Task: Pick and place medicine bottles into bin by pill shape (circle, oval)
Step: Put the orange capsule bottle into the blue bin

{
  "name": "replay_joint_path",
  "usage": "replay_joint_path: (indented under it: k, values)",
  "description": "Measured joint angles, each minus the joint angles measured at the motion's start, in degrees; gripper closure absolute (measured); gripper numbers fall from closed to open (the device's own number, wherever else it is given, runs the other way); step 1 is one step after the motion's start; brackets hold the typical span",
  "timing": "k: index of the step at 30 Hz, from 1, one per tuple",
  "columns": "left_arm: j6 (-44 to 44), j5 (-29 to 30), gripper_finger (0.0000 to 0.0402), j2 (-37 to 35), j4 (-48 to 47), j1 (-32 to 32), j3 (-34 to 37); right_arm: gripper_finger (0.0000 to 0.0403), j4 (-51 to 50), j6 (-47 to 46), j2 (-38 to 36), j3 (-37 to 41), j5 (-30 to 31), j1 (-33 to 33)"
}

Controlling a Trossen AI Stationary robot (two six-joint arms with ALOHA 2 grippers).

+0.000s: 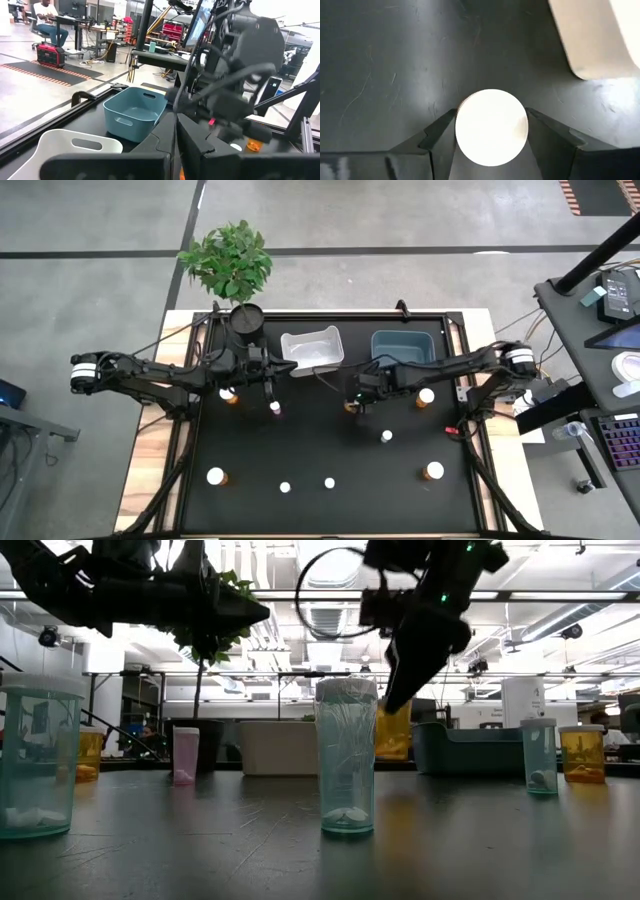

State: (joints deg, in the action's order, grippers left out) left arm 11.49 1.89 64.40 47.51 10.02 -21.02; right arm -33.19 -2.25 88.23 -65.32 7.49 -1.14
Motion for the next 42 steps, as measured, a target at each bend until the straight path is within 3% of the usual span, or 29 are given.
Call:
replay_joint_path:
  k: [3, 8, 17, 27, 42]
  values:
    - [0.09, 0.0, 0.0402, 0.0, 0.04, 0.02, 0.0, 0.0199, -2.56, -0.35, -3.91, 0.0, 0.54, 1.08]
    - [0.09, -0.01, 0.0402, 0.0, 0.16, 0.0, 0.0, 0.02, -8.27, -1.16, -11.68, 0.0, 6.52, 4.36]
    - [0.11, 0.1, 0.0402, 0.02, 1.95, 0.02, 0.0, 0.02, -13.26, 0.23, -19.38, 0.85, 7.22, 18.68]
    - [0.11, 0.68, 0.0402, 0.04, 2.03, 0.02, 0.0, 0.02, -6.87, 5.98, -16.87, 6.42, 2.59, 30.23]
    - [0.11, 1.66, 0.0402, 0.04, 2.21, 0.02, 0.0, 0.02, -0.63, 8.29, -7.68, 9.44, 2.54, 31.56]
